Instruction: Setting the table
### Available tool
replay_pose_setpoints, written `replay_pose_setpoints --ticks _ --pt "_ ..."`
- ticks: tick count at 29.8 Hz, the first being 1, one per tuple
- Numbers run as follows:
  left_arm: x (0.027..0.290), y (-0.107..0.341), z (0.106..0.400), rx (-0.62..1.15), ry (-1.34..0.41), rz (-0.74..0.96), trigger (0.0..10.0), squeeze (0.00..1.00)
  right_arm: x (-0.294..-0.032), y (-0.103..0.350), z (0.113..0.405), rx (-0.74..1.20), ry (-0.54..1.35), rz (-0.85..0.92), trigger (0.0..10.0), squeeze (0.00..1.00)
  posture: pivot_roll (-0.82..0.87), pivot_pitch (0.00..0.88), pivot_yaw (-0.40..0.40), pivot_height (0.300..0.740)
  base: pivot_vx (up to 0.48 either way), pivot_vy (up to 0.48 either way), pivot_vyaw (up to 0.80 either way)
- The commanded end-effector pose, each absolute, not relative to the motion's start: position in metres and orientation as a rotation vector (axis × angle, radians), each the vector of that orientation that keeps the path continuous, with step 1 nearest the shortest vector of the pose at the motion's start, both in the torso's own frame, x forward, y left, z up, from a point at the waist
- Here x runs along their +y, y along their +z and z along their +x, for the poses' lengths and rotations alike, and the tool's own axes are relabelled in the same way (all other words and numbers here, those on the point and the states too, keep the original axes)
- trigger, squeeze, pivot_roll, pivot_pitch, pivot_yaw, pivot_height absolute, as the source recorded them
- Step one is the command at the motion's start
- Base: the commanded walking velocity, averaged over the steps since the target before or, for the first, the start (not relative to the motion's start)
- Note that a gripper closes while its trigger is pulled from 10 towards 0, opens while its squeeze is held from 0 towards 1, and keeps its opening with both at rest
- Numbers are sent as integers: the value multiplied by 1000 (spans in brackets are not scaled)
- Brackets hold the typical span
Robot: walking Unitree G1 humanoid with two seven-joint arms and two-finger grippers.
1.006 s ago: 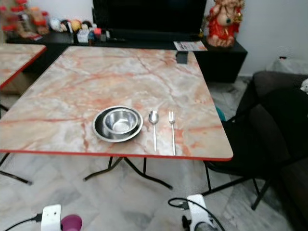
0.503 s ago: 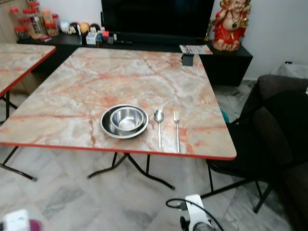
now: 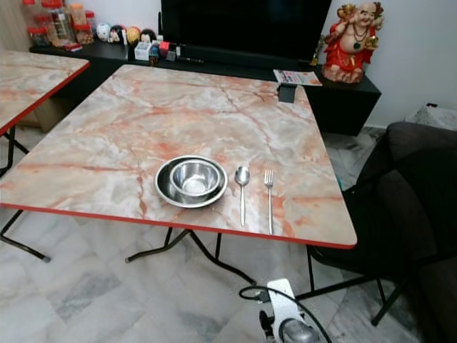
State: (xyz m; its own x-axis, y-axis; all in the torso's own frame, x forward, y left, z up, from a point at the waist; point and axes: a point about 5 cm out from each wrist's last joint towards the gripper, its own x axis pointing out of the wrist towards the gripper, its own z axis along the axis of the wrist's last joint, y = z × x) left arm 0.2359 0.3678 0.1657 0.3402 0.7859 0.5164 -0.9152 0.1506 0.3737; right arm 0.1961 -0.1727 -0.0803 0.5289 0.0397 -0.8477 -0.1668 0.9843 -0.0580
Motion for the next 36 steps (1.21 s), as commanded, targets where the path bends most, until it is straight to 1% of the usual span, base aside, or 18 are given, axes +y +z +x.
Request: replay_pose_setpoints --ticks 1,2,3,5,6,7,8,10,13,14,16,20,24,26,28,36 --pt "351 192 255 -360 1106 639 10000 0 -176 -79 198 1006 113 -138 10000 0 58 0 -82 732 0 0 0" --pt "342 200 268 -382 1021 563 10000 0 -175 -79 197 1007 113 -138 10000 0 57 0 -80 732 0 0 0" --pt "342 200 268 -382 1021 563 10000 0 -175 -79 197 1007 113 -138 10000 0 57 0 -80 732 0 0 0" --pt "325 211 295 -355 855 364 10000 0 -175 -80 197 1009 112 -135 10000 0 50 0 -72 732 0 0 0" --pt "318 214 305 -339 790 291 10000 0 -174 -80 197 1009 110 -133 10000 0 48 0 -71 732 0 0 0" --pt "310 213 316 -284 711 229 10000 0 -173 -79 198 1007 110 -130 10000 0 41 0 -65 732 0 0 0" --pt "304 212 323 -249 660 197 10000 0 -173 -79 199 1005 109 -129 10000 0 41 0 -65 732 0 0 0" --pt "281 210 341 -179 498 158 10000 0 -172 -78 200 998 100 -116 10000 0 28 0 -50 732 0 0 0" --pt "256 206 355 -131 339 73 10000 0 -171 -78 202 993 91 -105 10000 0 22 0 -44 732 0 0 0" --pt "249 200 362 -59 294 14 10000 0 -171 -78 201 994 90 -105 10000 0 21 0 -43 732 0 0 0" --pt "246 198 364 -34 279 3 10000 0 -171 -78 201 995 90 -105 10000 0 20 0 -42 732 0 0 0" --pt "231 192 372 72 170 -42 10000 0 -174 -79 198 1001 83 -105 10000 0 13 0 -43 732 0 0 0" --pt "228 188 377 181 133 -69 10000 0 -178 -79 197 1005 71 -107 10000 0 10 0 -43 732 0 0 0" --pt "229 188 378 199 130 -101 10000 0 -179 -79 197 1005 69 -107 10000 0 11 0 -45 732 0 0 0" --pt "226 189 379 226 89 -165 10000 0 -179 -79 197 1005 67 -107 10000 0 15 0 -48 732 0 0 0" --pt "219 190 385 265 46 -184 10000 0 -178 -79 199 1002 72 -106 10000 0 15 0 -49 732 0 0 0"
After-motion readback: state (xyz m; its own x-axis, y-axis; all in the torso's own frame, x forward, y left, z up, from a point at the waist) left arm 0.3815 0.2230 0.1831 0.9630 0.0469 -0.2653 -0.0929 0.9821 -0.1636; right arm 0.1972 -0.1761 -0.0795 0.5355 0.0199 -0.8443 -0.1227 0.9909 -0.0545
